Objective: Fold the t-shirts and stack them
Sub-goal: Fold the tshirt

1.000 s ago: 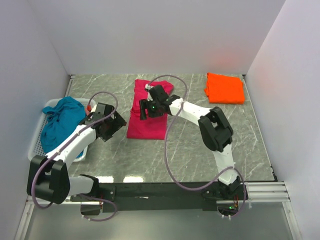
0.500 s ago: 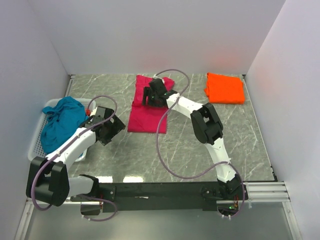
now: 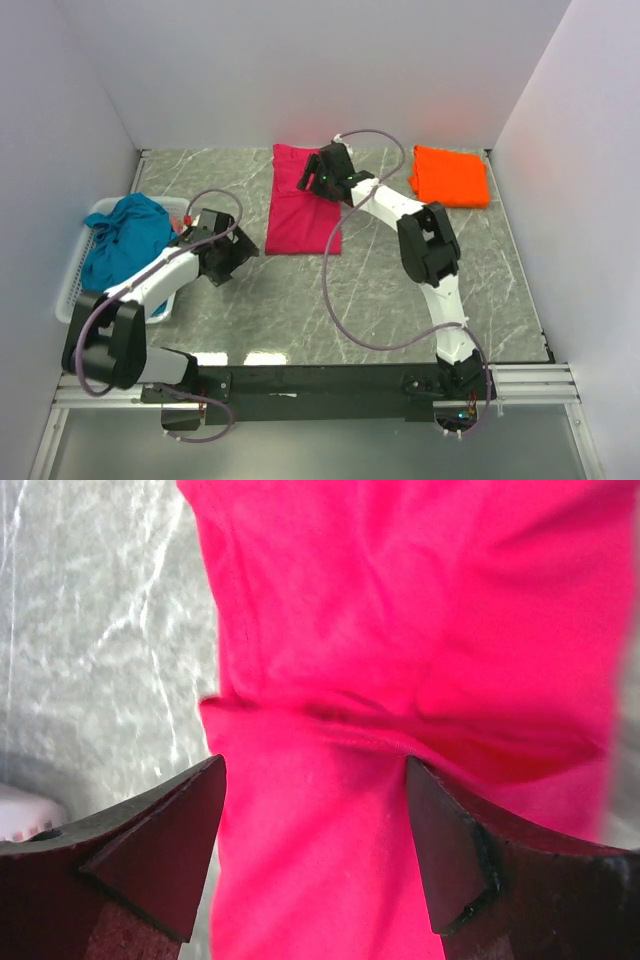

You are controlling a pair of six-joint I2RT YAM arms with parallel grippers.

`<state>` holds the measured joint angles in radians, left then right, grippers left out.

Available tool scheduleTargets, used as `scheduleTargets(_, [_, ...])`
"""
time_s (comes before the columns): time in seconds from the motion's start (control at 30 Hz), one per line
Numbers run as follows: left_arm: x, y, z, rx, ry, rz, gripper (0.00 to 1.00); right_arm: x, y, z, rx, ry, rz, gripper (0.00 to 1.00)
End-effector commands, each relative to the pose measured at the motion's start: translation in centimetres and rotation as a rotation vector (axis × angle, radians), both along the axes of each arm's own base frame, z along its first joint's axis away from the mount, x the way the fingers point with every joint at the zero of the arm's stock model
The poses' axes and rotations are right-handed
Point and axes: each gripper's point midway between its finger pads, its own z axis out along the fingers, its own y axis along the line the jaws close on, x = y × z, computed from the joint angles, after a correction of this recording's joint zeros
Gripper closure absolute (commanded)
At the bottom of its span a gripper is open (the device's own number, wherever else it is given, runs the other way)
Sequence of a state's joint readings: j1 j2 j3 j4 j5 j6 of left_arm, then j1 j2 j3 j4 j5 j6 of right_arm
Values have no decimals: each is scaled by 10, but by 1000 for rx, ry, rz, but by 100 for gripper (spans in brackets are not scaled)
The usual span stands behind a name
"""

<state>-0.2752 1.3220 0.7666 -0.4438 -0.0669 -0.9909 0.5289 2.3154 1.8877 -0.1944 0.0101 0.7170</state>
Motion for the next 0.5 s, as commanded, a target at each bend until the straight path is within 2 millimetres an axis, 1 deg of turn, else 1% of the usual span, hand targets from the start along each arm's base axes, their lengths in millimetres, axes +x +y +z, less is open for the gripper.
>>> scheduleTargets(0.0, [34,-26,17,-78,-94,-93,1,-9,-20,89,23,-147,23,21])
scheduleTargets(0.03, [43,-31,22,-91,-111,-107,1,-14,-25,90,21,-142,40,21])
scheduleTargets(0.07, [46,-36,13,-98,-89,-128,1,-27,-35,74,-8,-87,45,21])
scheduleTargets(0.1, [51,-40,13,-111,-91,-140,2,-35,-41,82,-5,-89,53,21])
scheduleTargets(0.13, [59,-44,18,-119,-103,-149,3,-40,-48,77,-14,-75,62,21])
scheduleTargets(0.17, [62,-46,17,-119,-103,-160,4,-53,-56,59,-43,-32,73,21])
scheduleTargets(0.2, [66,-48,10,-119,-88,-167,7,-61,-60,62,-45,-35,94,20])
scheduleTargets(0.23, [71,-53,13,-135,-98,-180,9,-68,-64,55,-61,-22,102,20])
scheduleTargets(0.27, [73,-55,7,-132,-84,-191,9,-78,-73,39,-96,15,105,20])
scheduleTargets(0.3, [76,-57,6,-134,-82,-195,11,-80,-78,38,-112,11,105,20])
scheduleTargets(0.33, [79,-58,6,-138,-82,-198,11,-82,-81,31,-125,18,109,20])
scheduleTargets(0.37, [79,-60,4,-138,-78,-207,12,-80,-83,32,-132,11,117,20])
scheduleTargets(0.4, [79,-61,-1,-139,-62,-210,13,-78,-81,25,-139,28,131,20])
scheduleTargets(0.43, [78,-61,-4,-137,-51,-212,14,-77,-77,26,-131,35,150,20])
scheduleTargets(0.47, [77,-61,-5,-138,-50,-210,14,-72,-70,35,-117,21,168,20])
